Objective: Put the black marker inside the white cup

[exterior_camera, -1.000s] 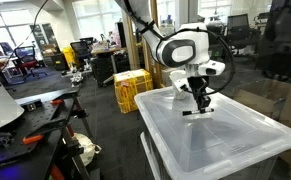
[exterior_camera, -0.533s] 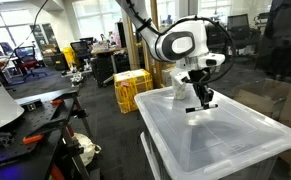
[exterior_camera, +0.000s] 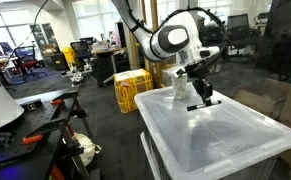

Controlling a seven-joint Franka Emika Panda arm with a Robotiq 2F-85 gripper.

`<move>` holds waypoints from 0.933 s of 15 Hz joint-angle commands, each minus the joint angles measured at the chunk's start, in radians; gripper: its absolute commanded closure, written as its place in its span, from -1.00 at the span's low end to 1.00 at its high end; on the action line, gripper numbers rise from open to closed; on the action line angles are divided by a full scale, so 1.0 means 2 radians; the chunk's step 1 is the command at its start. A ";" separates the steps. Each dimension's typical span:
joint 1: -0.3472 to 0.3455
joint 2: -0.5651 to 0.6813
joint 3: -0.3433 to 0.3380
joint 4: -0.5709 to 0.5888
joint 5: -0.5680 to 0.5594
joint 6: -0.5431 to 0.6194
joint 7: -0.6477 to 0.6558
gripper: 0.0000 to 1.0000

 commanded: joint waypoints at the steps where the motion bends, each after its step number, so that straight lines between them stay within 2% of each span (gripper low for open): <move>1: 0.056 -0.021 -0.054 -0.048 -0.025 0.018 0.054 0.91; 6: 0.129 -0.013 -0.125 -0.070 -0.042 0.020 0.115 0.91; 14: 0.219 0.016 -0.214 -0.091 -0.057 0.022 0.188 0.91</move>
